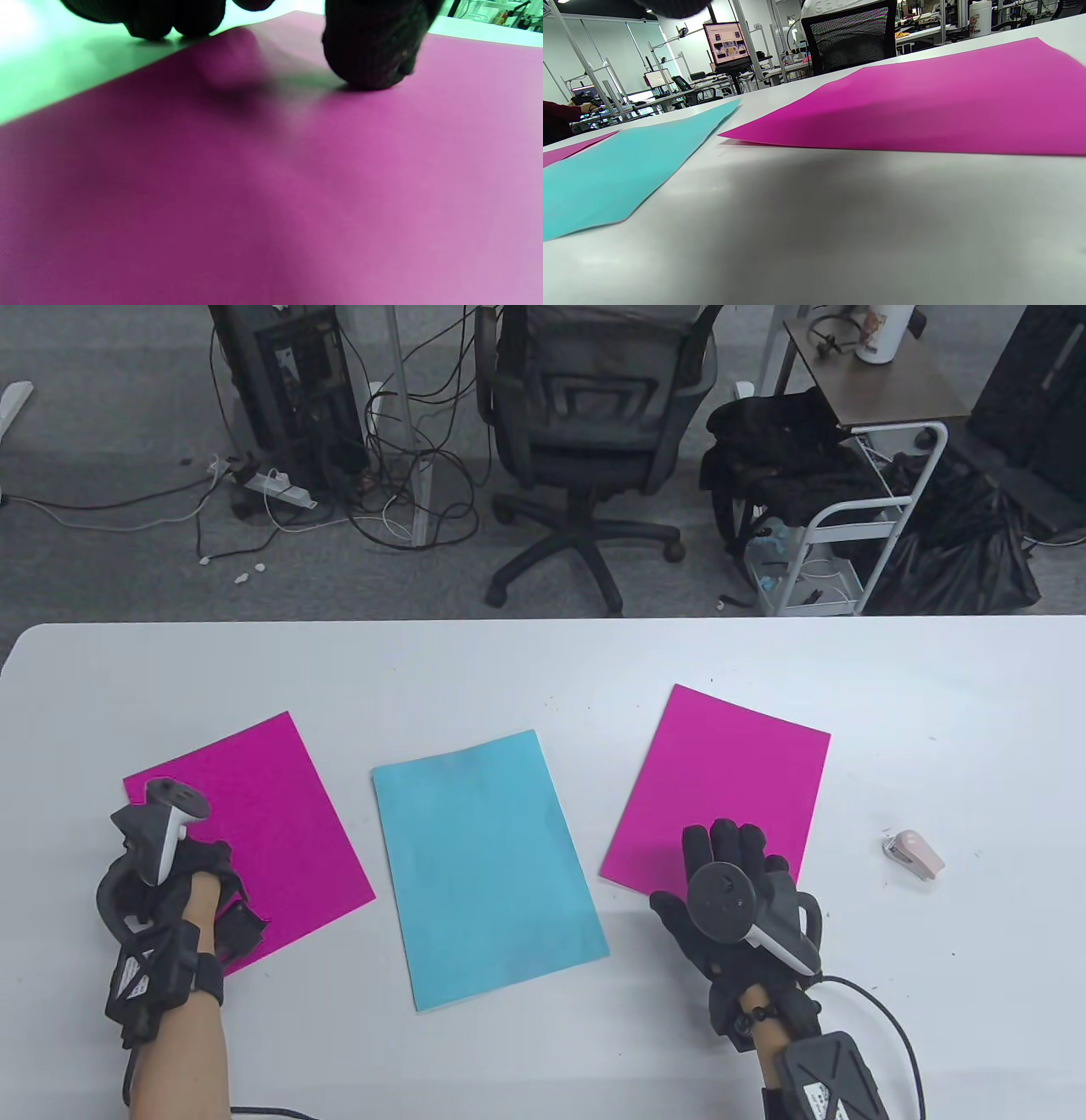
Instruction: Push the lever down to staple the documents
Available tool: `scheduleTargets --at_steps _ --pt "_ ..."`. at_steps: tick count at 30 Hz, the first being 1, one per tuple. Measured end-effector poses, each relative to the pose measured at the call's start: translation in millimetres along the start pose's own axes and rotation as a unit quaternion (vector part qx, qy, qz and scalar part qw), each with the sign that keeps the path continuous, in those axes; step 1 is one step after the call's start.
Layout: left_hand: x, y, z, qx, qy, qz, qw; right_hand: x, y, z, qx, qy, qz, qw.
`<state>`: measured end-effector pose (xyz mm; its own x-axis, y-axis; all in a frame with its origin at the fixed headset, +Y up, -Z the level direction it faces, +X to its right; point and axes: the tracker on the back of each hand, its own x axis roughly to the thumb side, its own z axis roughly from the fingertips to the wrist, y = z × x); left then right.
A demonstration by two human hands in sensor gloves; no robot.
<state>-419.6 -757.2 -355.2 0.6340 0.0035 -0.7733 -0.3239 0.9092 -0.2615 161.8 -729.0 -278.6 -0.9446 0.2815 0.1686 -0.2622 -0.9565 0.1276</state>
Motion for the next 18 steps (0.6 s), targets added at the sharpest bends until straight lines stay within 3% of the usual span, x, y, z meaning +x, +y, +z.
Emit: scheduleTargets --at_steps 18 --pt "-1.9 -1.6 10.5 0.036 -0.029 -0.001 0.999 4.0 0.6 -0.1 0.003 -0.004 0.001 1.000"
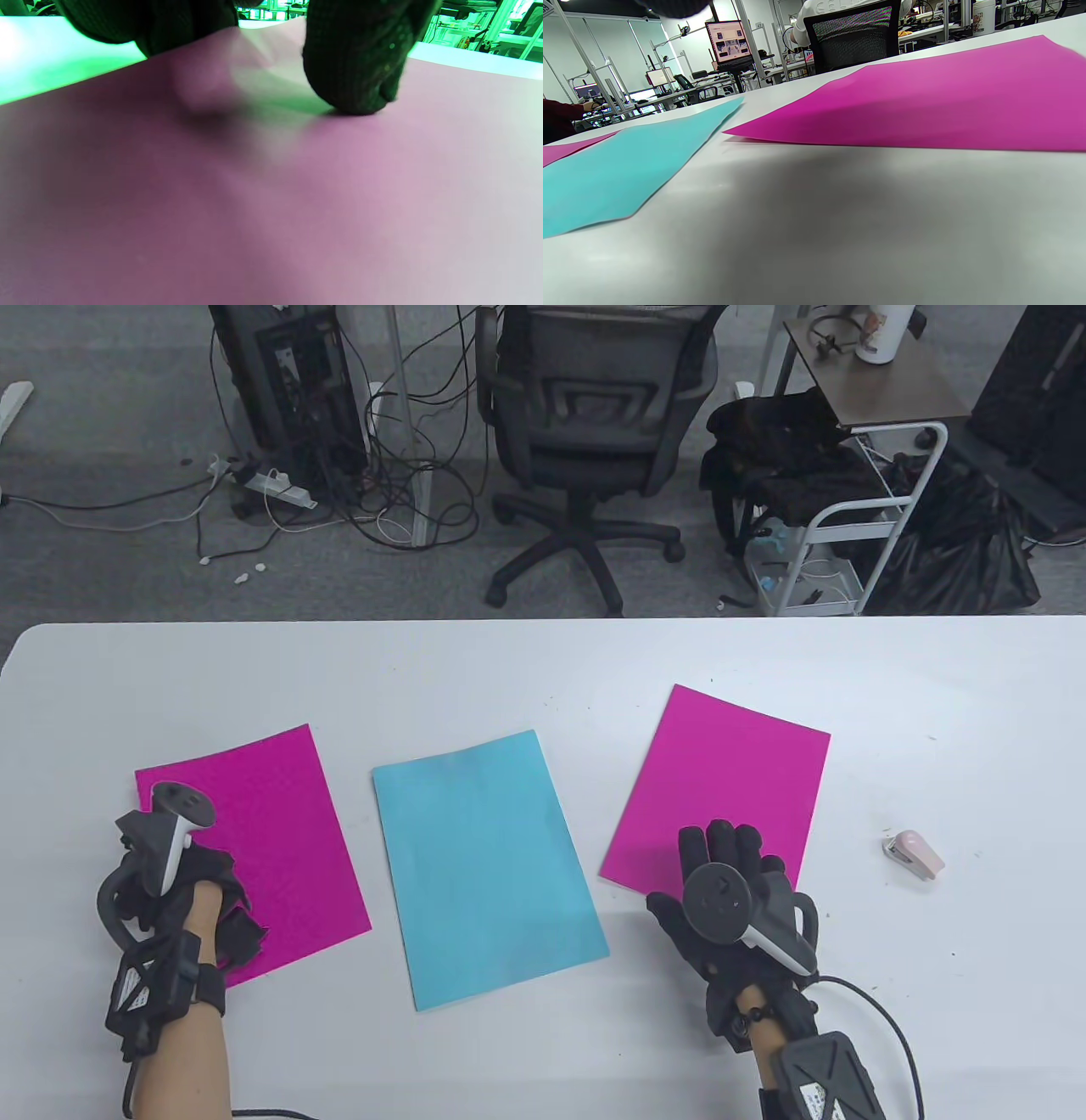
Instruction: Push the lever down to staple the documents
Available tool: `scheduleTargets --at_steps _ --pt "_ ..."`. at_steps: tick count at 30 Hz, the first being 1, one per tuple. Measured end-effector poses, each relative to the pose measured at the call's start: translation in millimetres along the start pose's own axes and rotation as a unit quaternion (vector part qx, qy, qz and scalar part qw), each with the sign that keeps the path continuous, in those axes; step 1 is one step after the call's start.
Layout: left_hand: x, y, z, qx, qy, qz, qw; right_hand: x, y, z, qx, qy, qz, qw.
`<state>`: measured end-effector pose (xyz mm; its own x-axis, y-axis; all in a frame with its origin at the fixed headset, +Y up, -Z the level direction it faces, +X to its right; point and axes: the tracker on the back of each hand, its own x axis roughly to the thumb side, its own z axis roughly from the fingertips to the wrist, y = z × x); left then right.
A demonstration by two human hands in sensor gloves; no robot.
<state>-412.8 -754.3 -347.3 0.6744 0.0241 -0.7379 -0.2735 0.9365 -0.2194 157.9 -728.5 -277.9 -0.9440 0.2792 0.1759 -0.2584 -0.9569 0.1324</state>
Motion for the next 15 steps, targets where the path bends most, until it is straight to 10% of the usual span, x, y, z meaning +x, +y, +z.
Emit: scheduleTargets --at_steps 15 --pt "-29.4 19.9 36.4 0.018 -0.050 0.057 0.997 -10.0 -3.8 -10.7 -0.005 0.020 0.001 1.000"
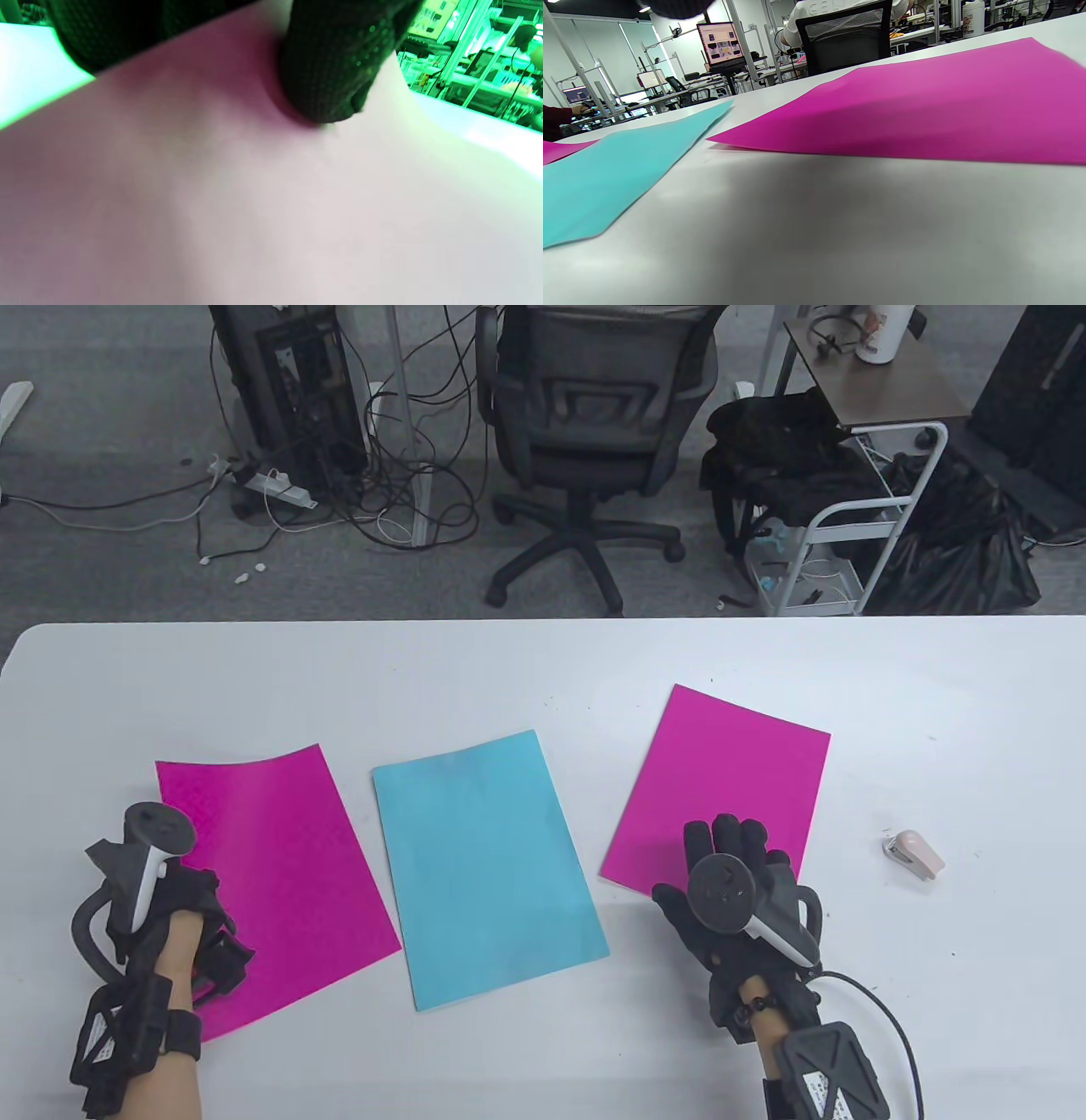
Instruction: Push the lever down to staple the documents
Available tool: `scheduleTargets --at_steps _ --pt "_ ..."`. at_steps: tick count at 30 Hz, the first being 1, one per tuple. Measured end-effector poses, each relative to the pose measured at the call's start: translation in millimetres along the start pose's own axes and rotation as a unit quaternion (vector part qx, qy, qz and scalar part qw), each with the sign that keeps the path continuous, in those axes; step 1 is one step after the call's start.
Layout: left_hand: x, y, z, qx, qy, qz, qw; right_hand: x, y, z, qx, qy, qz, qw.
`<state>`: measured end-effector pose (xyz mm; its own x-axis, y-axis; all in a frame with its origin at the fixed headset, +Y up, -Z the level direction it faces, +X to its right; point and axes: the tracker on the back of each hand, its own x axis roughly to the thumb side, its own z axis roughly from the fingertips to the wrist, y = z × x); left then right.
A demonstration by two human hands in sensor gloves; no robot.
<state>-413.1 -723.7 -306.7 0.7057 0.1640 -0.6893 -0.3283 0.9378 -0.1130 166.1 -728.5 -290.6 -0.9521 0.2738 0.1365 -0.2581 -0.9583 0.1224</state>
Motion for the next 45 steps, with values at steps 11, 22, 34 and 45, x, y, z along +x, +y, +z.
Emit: scheduleTargets --at_steps 11,22,34,45 --pt "0.4 14.6 31.2 -0.014 -0.015 -0.017 1.000 -40.5 12.2 -35.5 0.090 0.133 0.057 0.985" --pt "21.4 -2.9 42.8 -0.048 -0.054 -0.008 0.997 -62.5 26.1 -33.9 0.198 0.196 0.051 0.959" --pt "38.7 -19.9 60.6 -0.031 -0.112 0.051 0.992 -51.5 27.0 -17.1 0.250 0.172 0.044 0.952" --pt "59.1 -34.7 78.2 -0.093 -0.163 0.154 0.970 -19.1 34.8 -14.0 0.265 0.140 0.070 0.952"
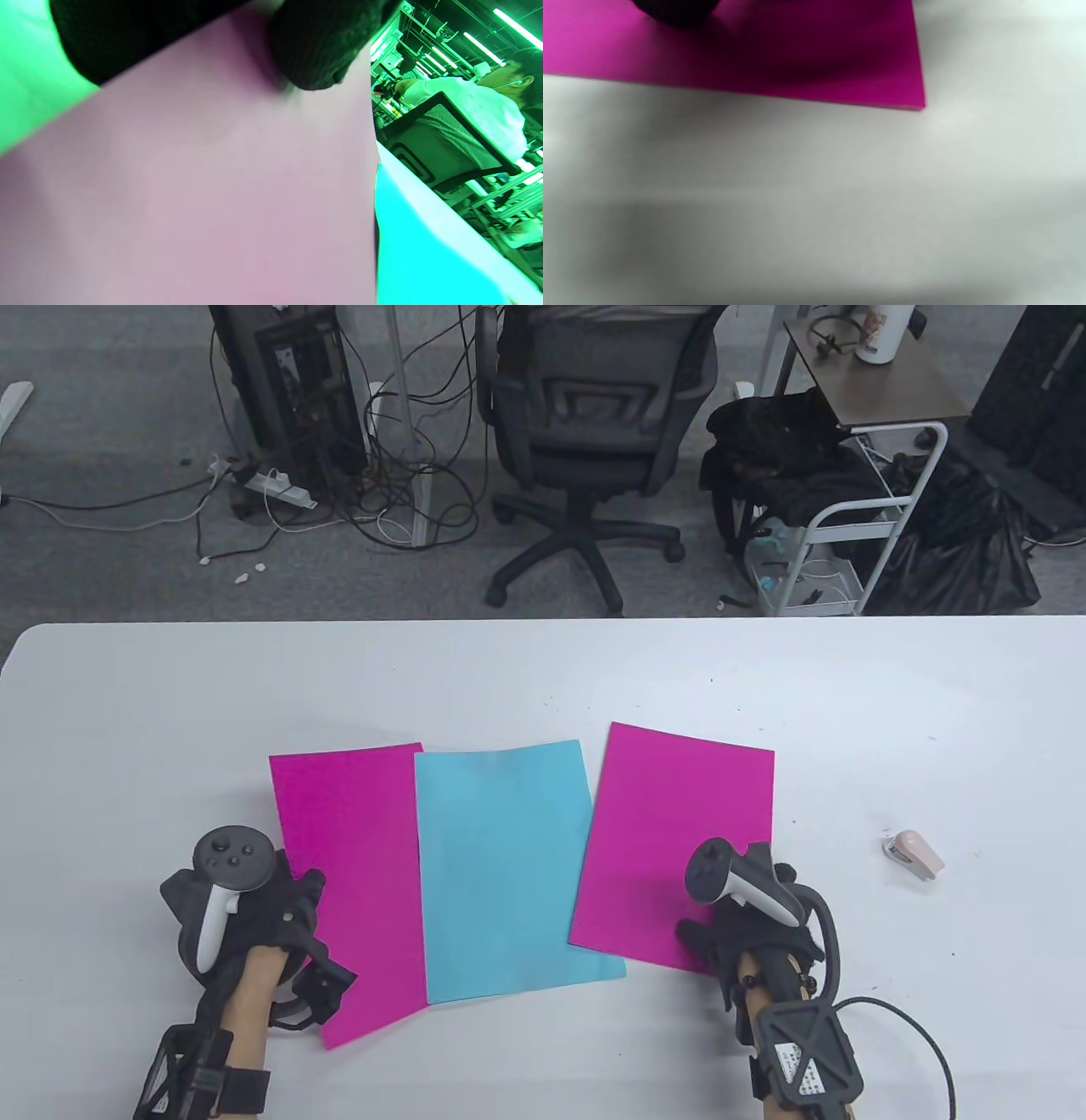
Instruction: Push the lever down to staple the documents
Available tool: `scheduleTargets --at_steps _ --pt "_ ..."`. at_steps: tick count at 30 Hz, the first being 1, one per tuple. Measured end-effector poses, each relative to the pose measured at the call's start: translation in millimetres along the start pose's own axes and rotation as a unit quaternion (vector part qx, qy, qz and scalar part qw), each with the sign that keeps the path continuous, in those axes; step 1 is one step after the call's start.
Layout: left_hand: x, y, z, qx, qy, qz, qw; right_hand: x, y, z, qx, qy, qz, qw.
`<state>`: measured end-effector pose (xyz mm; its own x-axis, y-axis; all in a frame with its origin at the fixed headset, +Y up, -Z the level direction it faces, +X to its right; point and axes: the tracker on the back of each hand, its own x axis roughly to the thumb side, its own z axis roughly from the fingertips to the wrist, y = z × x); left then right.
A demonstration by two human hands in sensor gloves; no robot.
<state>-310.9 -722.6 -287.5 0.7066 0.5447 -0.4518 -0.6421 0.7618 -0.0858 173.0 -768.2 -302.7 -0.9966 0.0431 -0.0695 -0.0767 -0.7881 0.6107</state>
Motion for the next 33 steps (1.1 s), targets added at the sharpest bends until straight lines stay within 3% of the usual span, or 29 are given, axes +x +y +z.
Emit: scheduleTargets --at_steps 12,20,25,33 --pt "15.3 -28.1 3.1 -0.058 -0.043 0.048 0.996 42.9 5.3 5.8 0.001 -0.031 0.039 0.999" --pt "23.8 -54.6 -0.1 -0.121 -0.130 0.110 0.978 71.4 8.3 7.0 -0.015 -0.093 0.064 0.993" --pt "29.5 -59.2 2.2 -0.139 -0.144 0.127 0.972 81.1 10.7 8.3 -0.025 -0.118 0.071 0.990" --pt "40.1 -74.8 12.1 -0.167 -0.169 0.108 0.965 92.0 16.7 12.8 -0.036 -0.148 0.073 0.986"
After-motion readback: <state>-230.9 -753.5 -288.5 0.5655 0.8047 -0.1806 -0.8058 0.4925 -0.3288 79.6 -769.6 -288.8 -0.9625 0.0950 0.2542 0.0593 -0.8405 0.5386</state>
